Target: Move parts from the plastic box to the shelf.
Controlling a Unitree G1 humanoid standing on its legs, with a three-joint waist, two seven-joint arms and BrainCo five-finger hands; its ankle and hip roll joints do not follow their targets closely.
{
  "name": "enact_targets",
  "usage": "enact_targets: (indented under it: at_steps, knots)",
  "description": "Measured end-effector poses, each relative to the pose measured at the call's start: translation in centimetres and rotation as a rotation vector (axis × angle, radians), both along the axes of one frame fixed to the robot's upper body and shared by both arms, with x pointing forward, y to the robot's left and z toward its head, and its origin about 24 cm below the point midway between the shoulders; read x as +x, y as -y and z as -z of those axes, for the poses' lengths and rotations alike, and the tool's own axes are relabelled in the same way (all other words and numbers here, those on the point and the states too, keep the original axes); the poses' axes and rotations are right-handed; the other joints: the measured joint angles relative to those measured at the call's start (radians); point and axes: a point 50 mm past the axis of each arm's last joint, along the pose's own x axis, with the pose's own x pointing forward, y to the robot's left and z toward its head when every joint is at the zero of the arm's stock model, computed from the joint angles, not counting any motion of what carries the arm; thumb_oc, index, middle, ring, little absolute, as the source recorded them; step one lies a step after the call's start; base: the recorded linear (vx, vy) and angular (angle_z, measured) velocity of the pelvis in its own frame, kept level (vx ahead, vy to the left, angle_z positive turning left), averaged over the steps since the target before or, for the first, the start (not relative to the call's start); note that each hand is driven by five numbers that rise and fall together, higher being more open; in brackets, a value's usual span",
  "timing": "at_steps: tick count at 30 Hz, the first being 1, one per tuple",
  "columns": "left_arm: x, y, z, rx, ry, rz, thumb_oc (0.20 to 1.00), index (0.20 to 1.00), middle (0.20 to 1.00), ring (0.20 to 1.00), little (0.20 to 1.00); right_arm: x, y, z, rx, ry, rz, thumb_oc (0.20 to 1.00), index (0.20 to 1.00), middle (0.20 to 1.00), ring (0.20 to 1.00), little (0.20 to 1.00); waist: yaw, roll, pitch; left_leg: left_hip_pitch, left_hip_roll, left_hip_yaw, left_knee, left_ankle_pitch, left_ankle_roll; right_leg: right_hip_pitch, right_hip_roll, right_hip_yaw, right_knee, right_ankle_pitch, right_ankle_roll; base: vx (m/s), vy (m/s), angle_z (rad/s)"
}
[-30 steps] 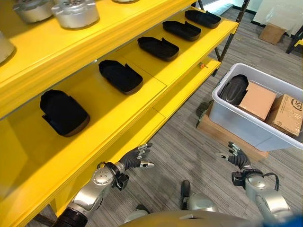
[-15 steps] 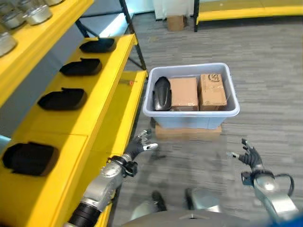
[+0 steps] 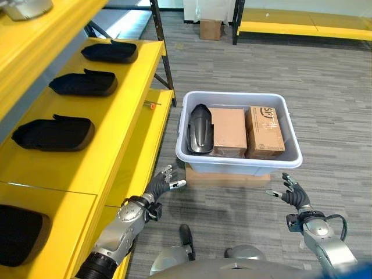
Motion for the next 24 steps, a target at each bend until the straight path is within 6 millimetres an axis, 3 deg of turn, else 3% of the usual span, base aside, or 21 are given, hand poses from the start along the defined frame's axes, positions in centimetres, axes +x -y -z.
enact_targets:
  at_steps: [2, 5, 7, 9, 10, 12, 13, 14, 16, 18, 20, 21, 23, 24]
  knots:
    - [-0.8, 0.3, 0.6, -0.019, -0.027, 0.010, 1.000, 1.000, 1.000, 1.000, 1.000, 0.1, -0.2, -0.3, 0.003, 0.013, -0.006, 1.000, 1.000, 1.000, 1.000, 1.000, -0.005, 0.002, -0.012, 0.009, -0.005, 0.001, -0.005, -0.027, -0.026, -0.004, 0.001, -0.014, -0.018, 0.038, -0.033, 0.12, 0.150, -0.07]
    - [-1.4, 0.4, 1.1, -0.025, -0.053, 0.010, 1.000, 1.000, 1.000, 1.000, 1.000, 0.3, -0.2, -0.5, 0.003, 0.025, -0.009, 1.000, 1.000, 1.000, 1.000, 1.000, -0.004, 0.001, -0.012, 0.013, -0.009, 0.004, -0.005, -0.038, -0.018, -0.013, 0.005, -0.020, 0.019, 0.037, -0.030, 0.08, 0.155, -0.10]
    - [-1.3, 0.4, 1.0, -0.025, -0.050, 0.012, 1.000, 1.000, 1.000, 1.000, 1.000, 0.9, -0.3, -0.9, 0.000, 0.045, -0.012, 1.000, 1.000, 1.000, 1.000, 1.000, -0.005, 0.002, -0.012, 0.032, 0.012, 0.006, -0.005, -0.041, -0.013, -0.079, 0.011, -0.027, 0.180, 0.015, 0.003, 0.04, 0.116, -0.06]
    - [-1.2, 0.4, 0.9, -0.022, -0.045, 0.012, 1.000, 1.000, 1.000, 1.000, 1.000, 1.1, -0.4, -1.0, -0.001, 0.053, -0.011, 1.000, 1.000, 1.000, 1.000, 1.000, -0.003, -0.005, -0.016, 0.038, 0.014, 0.007, -0.005, -0.049, -0.014, -0.099, 0.009, -0.035, 0.232, 0.009, 0.012, 0.02, 0.122, -0.10]
    - [-0.7, 0.4, 0.6, -0.018, -0.029, 0.016, 1.000, 1.000, 1.000, 1.000, 1.000, 1.7, -0.4, -1.5, -0.006, 0.078, -0.002, 1.000, 1.000, 1.000, 1.000, 1.000, 0.009, -0.019, -0.005, 0.041, 0.010, 0.027, -0.003, -0.054, -0.009, -0.166, -0.010, -0.062, 0.354, 0.007, 0.039, 0.02, 0.103, -0.21]
    - [-0.6, 0.2, 0.6, -0.009, -0.042, 0.012, 1.000, 1.000, 1.000, 1.000, 1.000, 2.3, -0.9, -1.7, 0.007, 0.104, 0.017, 1.000, 1.000, 1.000, 1.000, 1.000, 0.017, -0.034, 0.016, 0.038, -0.001, 0.052, 0.039, -0.065, 0.010, -0.283, -0.057, -0.085, 0.580, 0.059, 0.120, 0.07, 0.071, -0.29]
    - [-0.7, 0.2, 0.8, 0.000, -0.057, 0.016, 1.000, 1.000, 1.000, 1.000, 1.000, 2.4, -1.1, -1.7, 0.012, 0.108, 0.018, 1.000, 1.000, 1.000, 1.000, 1.000, 0.021, -0.032, 0.037, 0.056, -0.002, 0.055, 0.048, -0.093, 0.013, -0.344, -0.100, -0.120, 0.708, 0.141, 0.132, 0.19, -0.121, -0.27]
    - [-1.2, 0.0, 1.1, 0.009, -0.079, 0.015, 1.000, 1.000, 1.000, 1.000, 1.000, 2.1, -0.9, -1.5, 0.003, 0.102, 0.037, 1.000, 1.000, 1.000, 1.000, 1.000, 0.023, -0.005, 0.043, 0.063, 0.008, 0.059, 0.040, -0.102, 0.023, -0.378, -0.137, -0.174, 0.674, 0.141, 0.109, 0.21, -0.200, -0.19]
    - [-1.5, -0.5, 1.3, 0.028, -0.092, 0.010, 1.000, 1.000, 1.000, 1.000, 1.000, 2.2, -0.9, -1.4, 0.005, 0.100, 0.045, 1.000, 1.000, 1.000, 1.000, 1.000, 0.035, -0.001, 0.046, 0.063, 0.008, 0.090, 0.033, -0.105, 0.017, -0.353, -0.181, -0.241, 0.430, 0.132, 0.097, 0.16, -0.216, -0.27]
    - [-1.6, -1.1, 1.3, 0.038, -0.097, -0.006, 1.000, 1.000, 1.000, 1.000, 1.000, 1.9, -1.0, -1.1, 0.013, 0.087, 0.051, 1.000, 1.000, 1.000, 1.000, 1.000, 0.045, 0.000, 0.046, 0.073, 0.004, 0.098, 0.024, -0.098, 0.000, -0.315, -0.174, -0.242, 0.184, 0.161, 0.106, 0.18, -0.239, -0.24]
    - [-1.5, -1.5, 1.1, 0.039, -0.086, -0.023, 1.000, 1.000, 1.000, 1.000, 1.000, 1.4, -1.1, -0.5, 0.028, 0.065, 0.076, 1.000, 1.000, 1.000, 1.000, 1.000, 0.037, -0.014, 0.038, 0.079, -0.001, 0.083, 0.024, -0.104, -0.009, -0.285, -0.150, -0.207, 0.053, 0.199, 0.115, 0.17, -0.215, 0.19]
    - [-1.8, -1.6, 1.3, 0.039, -0.095, -0.029, 1.000, 1.000, 1.000, 1.000, 1.000, 1.0, -1.2, -0.2, 0.045, 0.051, 0.091, 1.000, 1.000, 1.000, 1.000, 1.000, 0.020, -0.028, 0.033, 0.093, -0.002, 0.066, 0.017, -0.106, -0.017, -0.266, -0.133, -0.183, 0.025, 0.226, 0.104, 0.15, -0.220, 0.42]
    - [-3.0, -1.7, 2.0, 0.035, -0.130, -0.036, 1.000, 1.000, 1.000, 1.000, 1.000, 0.0, -1.1, 0.5, 0.044, 0.016, 0.107, 1.000, 1.000, 1.000, 1.000, 1.000, 0.016, -0.036, 0.012, 0.133, 0.000, 0.062, 0.001, -0.116, -0.045, -0.200, -0.091, -0.202, -0.008, 0.251, 0.073, 0.13, -0.207, 0.28]
    - [-3.7, -1.8, 2.4, 0.033, -0.154, -0.043, 1.000, 1.000, 1.000, 1.000, 1.000, -0.3, -1.0, 0.7, 0.040, 0.002, 0.115, 1.000, 1.000, 1.000, 1.000, 1.000, 0.017, -0.042, -0.011, 0.138, 0.000, 0.058, 0.002, -0.131, -0.060, -0.177, -0.080, -0.214, -0.034, 0.264, 0.034, 0.13, -0.192, 0.10]
